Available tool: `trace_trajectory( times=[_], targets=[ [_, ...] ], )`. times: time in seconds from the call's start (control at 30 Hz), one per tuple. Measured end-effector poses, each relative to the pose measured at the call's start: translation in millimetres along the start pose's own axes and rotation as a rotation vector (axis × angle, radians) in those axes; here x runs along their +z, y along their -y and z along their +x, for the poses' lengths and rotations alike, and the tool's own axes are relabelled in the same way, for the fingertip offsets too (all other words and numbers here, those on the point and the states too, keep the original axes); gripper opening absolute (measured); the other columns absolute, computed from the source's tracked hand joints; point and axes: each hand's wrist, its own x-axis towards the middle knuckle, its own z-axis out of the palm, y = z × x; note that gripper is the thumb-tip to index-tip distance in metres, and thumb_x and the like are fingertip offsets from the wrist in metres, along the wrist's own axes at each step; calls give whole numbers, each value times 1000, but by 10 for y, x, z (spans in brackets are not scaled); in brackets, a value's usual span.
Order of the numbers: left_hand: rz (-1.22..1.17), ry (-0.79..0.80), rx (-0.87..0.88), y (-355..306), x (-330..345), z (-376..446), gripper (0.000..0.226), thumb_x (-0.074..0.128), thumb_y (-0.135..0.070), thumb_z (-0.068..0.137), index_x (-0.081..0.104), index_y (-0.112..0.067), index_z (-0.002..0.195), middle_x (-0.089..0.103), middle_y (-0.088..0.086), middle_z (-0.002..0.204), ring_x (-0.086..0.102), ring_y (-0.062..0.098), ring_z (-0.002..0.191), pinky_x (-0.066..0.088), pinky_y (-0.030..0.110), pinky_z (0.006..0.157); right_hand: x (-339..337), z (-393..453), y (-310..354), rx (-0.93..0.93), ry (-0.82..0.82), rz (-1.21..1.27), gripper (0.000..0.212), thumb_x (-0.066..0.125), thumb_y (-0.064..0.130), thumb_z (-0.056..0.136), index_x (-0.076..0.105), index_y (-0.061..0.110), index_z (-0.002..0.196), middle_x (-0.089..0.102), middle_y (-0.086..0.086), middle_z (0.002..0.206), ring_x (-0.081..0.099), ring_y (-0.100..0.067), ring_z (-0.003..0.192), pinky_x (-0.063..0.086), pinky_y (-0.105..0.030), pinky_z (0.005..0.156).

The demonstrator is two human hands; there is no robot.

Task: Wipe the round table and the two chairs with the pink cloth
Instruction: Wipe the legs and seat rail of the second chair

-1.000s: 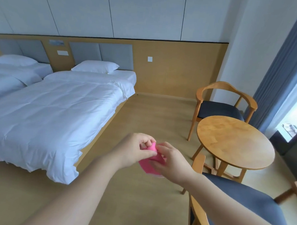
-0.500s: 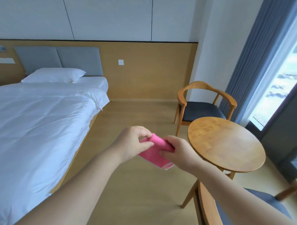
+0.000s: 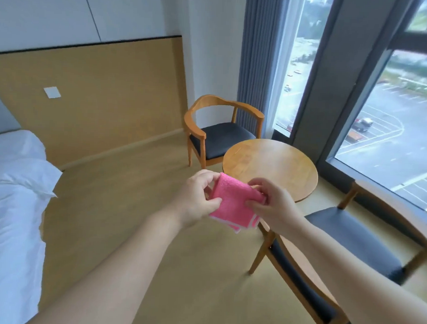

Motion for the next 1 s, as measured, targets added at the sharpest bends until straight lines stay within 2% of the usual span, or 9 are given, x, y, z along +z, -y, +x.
trace_trajectory(
  times=[0.1,0.2,0.33,0.5,0.63,0.7,0.8,0.93,1.0],
  targets=[
    [21,91,39,155,161,460,49,67,-3,77,57,-18,123,52,-10,116,57,8,88,54,22,73,-29,194,-192,66,-162,4,38,68,15,85,46,37,108,54,20,100,59,-4,89,55,-19,65],
    [-13,133,66,319,284,812,52,66,-5,79,54,-28,124,50,-21,111,58,2,87,52,14,66,-42,420,-349,140,-298,19,34,67,15,86,43,33,102,56,7,101,61,-12,87,59,-26,62],
    [-43,183,63,540,321,1154,57,64,-9,82,49,-36,130,55,-19,109,59,0,83,53,16,66,5,644,-448,170,-413,-2,25,68,13,86,48,24,96,55,4,111,59,-19,99,57,-40,81],
    [-101,338,99,804,581,1525,56,62,-12,86,45,-39,132,56,-20,107,59,-3,85,54,16,70,40,688,-686,152,-505,-145,21,66,5,85,53,20,79,51,7,112,50,-1,98,52,-28,87],
    [-160,517,186,1025,958,1767,54,60,-12,88,43,-46,128,56,-17,107,61,9,87,57,27,75,192,555,-927,235,-602,-283,9,64,6,88,65,15,88,49,6,112,47,2,103,48,-10,81],
    [-171,616,244,1138,1176,1838,54,59,-13,88,42,-51,124,54,-21,105,60,8,89,55,24,74,312,443,-1011,301,-677,-334,6,65,9,89,66,14,92,49,5,110,47,0,103,44,-4,79],
    [-200,726,337,1271,1506,1835,58,57,-12,85,41,-52,124,55,-28,99,59,-1,85,53,15,69,510,242,-1128,396,-817,-354,11,66,9,88,67,13,97,50,2,108,50,-4,100,45,-6,79],
    [-244,891,346,1387,1955,1569,61,56,-12,82,40,-46,131,55,-19,109,59,7,88,54,36,82,846,-162,-1265,571,-953,-383,24,70,1,80,67,9,102,49,-1,110,55,-12,96,45,-11,82],
    [-286,953,358,1414,2209,1370,62,58,-10,82,41,-47,129,55,-27,105,59,0,88,53,30,84,974,-402,-1387,639,-987,-423,33,72,-4,75,65,4,107,46,-2,114,53,-17,99,40,-11,86]
  ],
)
